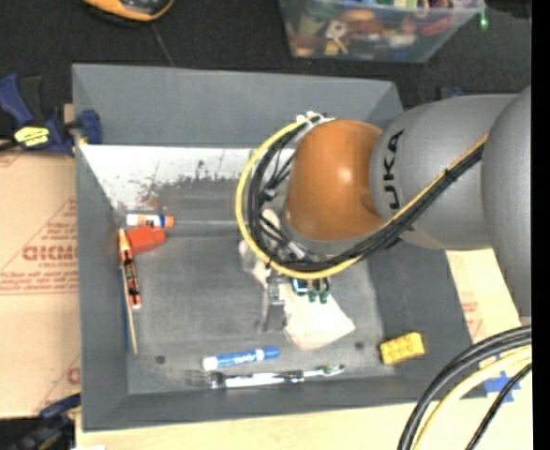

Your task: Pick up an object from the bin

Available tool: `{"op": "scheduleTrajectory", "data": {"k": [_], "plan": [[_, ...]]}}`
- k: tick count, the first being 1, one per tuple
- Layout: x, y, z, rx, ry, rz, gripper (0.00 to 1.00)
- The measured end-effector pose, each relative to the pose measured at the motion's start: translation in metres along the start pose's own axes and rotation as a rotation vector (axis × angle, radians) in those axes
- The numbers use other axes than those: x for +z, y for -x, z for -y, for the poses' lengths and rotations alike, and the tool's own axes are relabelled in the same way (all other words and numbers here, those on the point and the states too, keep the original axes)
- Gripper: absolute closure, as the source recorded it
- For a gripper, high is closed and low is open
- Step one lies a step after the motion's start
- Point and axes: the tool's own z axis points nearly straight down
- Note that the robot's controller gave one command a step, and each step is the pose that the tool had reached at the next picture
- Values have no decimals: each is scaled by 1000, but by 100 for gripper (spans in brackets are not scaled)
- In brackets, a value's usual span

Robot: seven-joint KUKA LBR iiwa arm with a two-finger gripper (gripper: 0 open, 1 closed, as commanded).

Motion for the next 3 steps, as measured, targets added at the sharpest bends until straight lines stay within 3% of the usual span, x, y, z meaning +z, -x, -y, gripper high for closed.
{"op": "scheduleTrajectory", "data": {"k": [1, 2, 3], "plan": [[77, 31, 52, 432, -1, -1, 0], [74, 28, 58, 288, 0, 7, 0], [76, 42, 24, 665, 1, 4, 0]]}}
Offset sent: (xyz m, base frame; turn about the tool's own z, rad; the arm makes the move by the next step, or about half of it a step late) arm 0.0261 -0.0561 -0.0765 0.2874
